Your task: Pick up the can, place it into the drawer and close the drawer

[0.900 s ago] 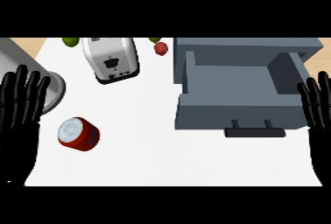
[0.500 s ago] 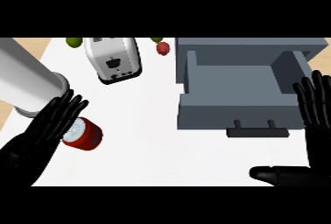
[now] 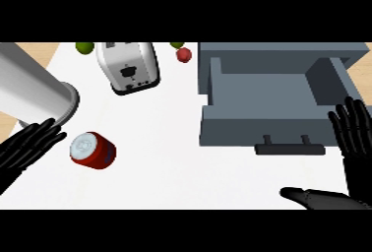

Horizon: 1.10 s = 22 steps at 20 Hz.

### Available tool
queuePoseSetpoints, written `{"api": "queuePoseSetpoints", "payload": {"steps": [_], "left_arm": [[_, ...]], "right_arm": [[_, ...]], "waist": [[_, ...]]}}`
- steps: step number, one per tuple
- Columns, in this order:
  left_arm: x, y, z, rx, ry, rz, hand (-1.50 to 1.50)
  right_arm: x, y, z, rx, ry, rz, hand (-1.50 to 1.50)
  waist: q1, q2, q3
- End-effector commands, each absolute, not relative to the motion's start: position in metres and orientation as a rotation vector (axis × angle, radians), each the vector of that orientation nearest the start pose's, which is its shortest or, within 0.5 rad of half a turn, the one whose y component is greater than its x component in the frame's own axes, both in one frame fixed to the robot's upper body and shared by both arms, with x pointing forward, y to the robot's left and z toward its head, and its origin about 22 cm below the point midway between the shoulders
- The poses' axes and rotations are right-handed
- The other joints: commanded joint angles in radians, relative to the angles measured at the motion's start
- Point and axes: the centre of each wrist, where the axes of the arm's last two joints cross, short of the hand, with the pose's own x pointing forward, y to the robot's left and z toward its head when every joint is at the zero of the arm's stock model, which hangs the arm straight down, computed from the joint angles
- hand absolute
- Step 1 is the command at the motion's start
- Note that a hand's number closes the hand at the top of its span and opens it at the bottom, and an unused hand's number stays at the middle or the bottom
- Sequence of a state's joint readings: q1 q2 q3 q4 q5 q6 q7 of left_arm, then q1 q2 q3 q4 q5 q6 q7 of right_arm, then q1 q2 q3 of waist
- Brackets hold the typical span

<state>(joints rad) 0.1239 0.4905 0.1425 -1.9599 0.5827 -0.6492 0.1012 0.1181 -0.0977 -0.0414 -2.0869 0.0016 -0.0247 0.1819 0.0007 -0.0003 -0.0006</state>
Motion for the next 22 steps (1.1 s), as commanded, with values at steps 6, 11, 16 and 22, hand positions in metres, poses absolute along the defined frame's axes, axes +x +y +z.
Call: {"api": "queuePoseSetpoints", "payload": {"steps": [6,11,16,22], "left_arm": [[0.2,0.351,0.136,-0.487,-1.658,-0.534,-1.5],[0.21,0.364,0.103,-0.461,-1.6,-0.51,-1.5],[0.213,0.359,0.096,-0.441,-1.635,-0.515,-1.5],[0.246,0.359,0.083,-0.433,-1.602,-0.533,-1.5]], "right_arm": [[0.172,-0.269,0.07,-0.155,-1.773,-0.001,-1.5],[0.177,-0.284,0.094,-0.17,-1.775,-0.008,-1.5],[0.162,-0.274,0.078,-0.17,-1.776,0.017,-1.5],[0.176,-0.296,0.081,-0.165,-1.792,0.017,-1.5]], "waist": [[-0.002,-0.001,0.001],[-0.003,0.0,0.001],[-0.003,-0.001,0.001],[-0.005,0.0,0.001]]}}
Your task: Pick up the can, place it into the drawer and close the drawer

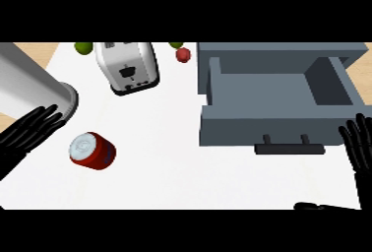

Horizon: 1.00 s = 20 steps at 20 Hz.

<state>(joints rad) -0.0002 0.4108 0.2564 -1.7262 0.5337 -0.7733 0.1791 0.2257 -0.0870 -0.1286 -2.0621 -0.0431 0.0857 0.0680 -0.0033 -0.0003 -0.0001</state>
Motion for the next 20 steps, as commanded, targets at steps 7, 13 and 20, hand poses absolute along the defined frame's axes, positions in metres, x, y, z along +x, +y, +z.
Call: {"api": "queuePoseSetpoints", "payload": {"steps": [7,13,20], "left_arm": [[0.246,0.356,0.058,-0.408,-1.599,-0.509,-1.5],[0.249,0.358,0.017,-0.402,-1.584,-0.494,-1.5],[0.261,0.391,0.013,-0.328,-1.625,-0.464,-1.5]], "right_arm": [[0.167,-0.291,0.081,-0.175,-1.779,0.012,-1.5],[0.172,-0.291,0.071,-0.18,-1.766,0.019,-1.5],[0.157,-0.302,0.086,-0.166,-1.801,0.016,-1.5]], "waist": [[0.0,0.0,0.0],[-0.001,0.001,0.0],[-0.005,0.001,0.0]]}}
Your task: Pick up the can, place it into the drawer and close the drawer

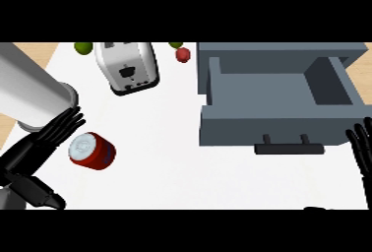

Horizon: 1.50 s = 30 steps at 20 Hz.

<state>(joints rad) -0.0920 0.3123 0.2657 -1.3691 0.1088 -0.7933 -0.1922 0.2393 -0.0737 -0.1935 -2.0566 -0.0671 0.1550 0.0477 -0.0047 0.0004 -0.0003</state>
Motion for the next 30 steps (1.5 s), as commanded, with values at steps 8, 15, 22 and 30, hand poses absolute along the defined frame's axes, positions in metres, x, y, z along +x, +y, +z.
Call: {"api": "queuePoseSetpoints", "payload": {"steps": [8,15,22,30], "left_arm": [[0.254,0.387,-0.02,-0.332,-1.564,-0.489,-1.5],[0.256,0.405,-0.046,-0.311,-1.568,-0.489,-1.5],[0.269,0.405,-0.06,-0.306,-1.548,-0.48,-1.5],[0.27,0.403,-0.078,-0.296,-1.496,-0.452,-1.5]], "right_arm": [[0.18,-0.323,0.078,-0.172,-1.787,-0.016,-1.5],[0.165,-0.289,0.058,-0.173,-1.799,0.025,-1.5],[0.166,-0.29,0.08,-0.162,-1.804,0.016,-1.5],[0.164,-0.299,0.084,-0.163,-1.811,0.021,-1.5]], "waist": [[0.002,0.0,0.0],[-0.001,0.0,0.0],[-0.006,0.001,-0.001],[-0.011,0.002,-0.001]]}}
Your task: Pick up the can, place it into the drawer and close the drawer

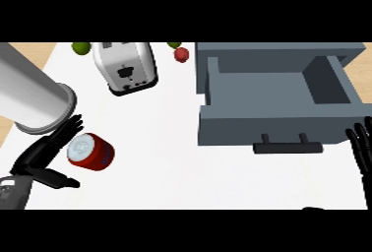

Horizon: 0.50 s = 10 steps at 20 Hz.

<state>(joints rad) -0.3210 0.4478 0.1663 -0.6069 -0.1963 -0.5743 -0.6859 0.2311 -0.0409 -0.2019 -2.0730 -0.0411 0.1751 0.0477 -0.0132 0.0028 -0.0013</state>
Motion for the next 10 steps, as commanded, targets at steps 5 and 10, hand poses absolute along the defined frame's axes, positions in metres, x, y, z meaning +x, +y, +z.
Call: {"api": "queuePoseSetpoints", "payload": {"steps": [5,10], "left_arm": [[0.26,0.408,-0.089,-0.291,-1.53,-0.431,-1.5],[0.286,0.389,-0.085,-0.312,-1.508,-0.445,-1.5]], "right_arm": [[0.16,-0.278,0.091,-0.166,-1.798,0.013,-1.5],[0.172,-0.284,0.095,-0.151,-1.806,0.013,-1.5]], "waist": [[-0.001,0.0,-0.001],[-0.005,0.003,-0.001]]}}
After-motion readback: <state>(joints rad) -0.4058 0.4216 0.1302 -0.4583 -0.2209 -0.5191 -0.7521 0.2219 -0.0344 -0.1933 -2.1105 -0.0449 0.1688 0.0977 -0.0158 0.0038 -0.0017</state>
